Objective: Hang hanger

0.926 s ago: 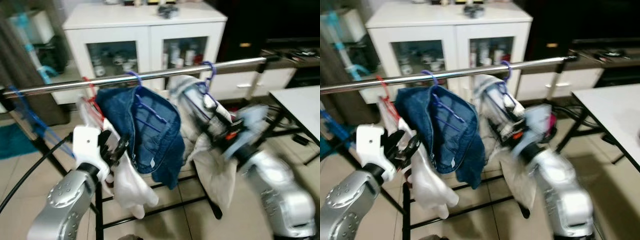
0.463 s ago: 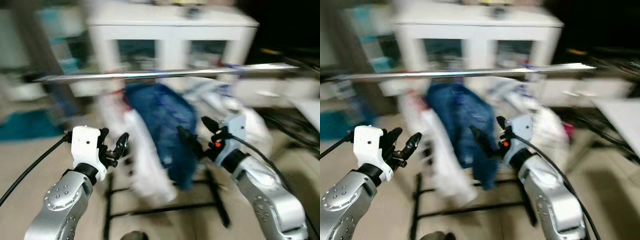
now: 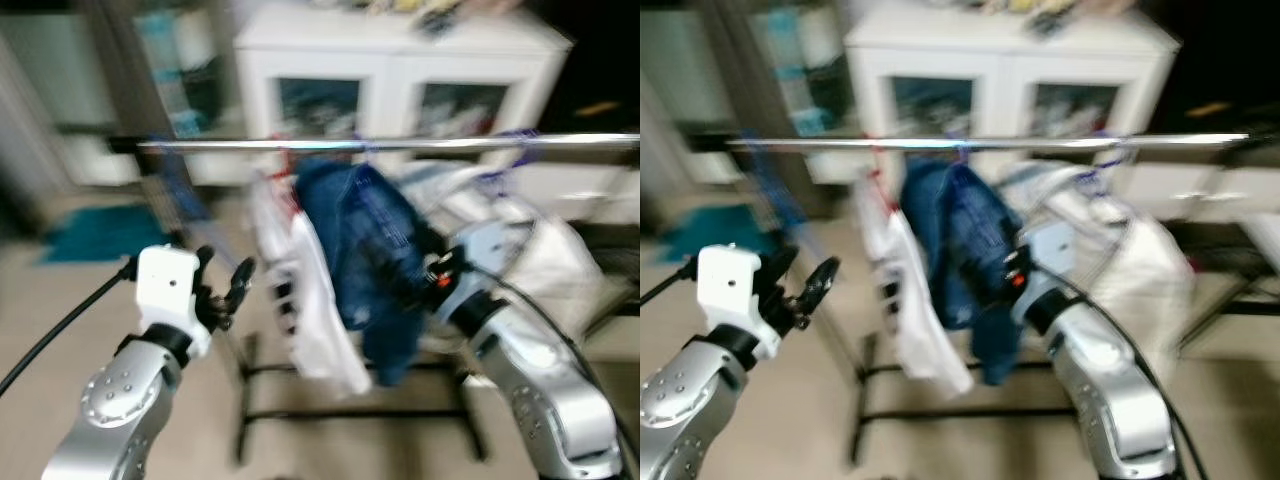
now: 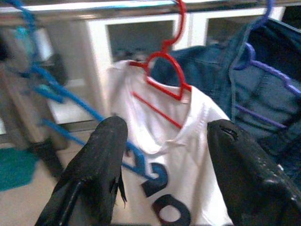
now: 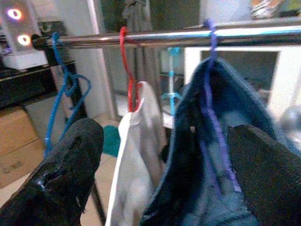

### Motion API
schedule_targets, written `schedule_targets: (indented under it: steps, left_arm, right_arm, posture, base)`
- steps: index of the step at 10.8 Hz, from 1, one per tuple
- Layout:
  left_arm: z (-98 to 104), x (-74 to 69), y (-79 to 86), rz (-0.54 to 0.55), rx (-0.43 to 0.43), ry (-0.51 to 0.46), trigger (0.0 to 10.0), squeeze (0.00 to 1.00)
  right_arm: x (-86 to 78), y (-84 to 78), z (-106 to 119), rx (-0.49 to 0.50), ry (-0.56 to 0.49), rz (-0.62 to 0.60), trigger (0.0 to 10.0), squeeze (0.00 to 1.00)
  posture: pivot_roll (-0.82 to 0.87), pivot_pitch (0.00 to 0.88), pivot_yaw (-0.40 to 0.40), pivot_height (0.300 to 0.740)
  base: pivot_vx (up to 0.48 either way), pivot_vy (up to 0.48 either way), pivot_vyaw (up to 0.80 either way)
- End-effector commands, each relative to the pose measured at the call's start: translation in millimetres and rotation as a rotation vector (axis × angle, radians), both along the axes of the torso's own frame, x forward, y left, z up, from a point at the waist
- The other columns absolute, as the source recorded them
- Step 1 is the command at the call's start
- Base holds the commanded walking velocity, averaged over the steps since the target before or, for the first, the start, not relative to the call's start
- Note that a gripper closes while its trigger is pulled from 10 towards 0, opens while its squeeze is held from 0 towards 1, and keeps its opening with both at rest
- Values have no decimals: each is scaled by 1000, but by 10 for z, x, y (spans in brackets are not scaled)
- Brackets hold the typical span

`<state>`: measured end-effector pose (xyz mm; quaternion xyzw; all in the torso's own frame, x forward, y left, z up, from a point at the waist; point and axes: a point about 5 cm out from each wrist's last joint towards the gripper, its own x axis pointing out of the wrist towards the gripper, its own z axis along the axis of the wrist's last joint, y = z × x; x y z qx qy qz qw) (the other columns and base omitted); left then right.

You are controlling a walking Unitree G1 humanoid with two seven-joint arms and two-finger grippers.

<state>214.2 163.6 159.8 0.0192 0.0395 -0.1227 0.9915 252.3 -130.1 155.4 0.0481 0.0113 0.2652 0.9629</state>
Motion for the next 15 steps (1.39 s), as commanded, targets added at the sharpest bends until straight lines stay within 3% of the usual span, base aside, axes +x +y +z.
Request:
schedule_targets:
  steps: [1,4,9,15]
  left_arm:
    - [-10,9,36,33,16,4,10000,0]
    - [-4,13,26,40,24,-1,10000,0]
    - [-35,137,14,-22,-1,-8,10000,0]
    - [-77,130,-41,-88,37,0,10000,0]
  right_arm:
    - [24,47,33,15,-3,0,10000,1000]
    - [76,38,-68,13,53,-39,10000,1000]
    - [212,-76,21,20,2,-218,10000,1000]
    - [236,-2,80,26,-5,-147,10000,1000]
  posture:
    - [-54,0,42,740]
    - [-32,0,25,740]
    - [-47,0,26,740]
    - [-40,0,16,740]
  base:
    - [0,0,800]
    - [0,0,800]
    - [236,0,0]
    - [209,0,-170]
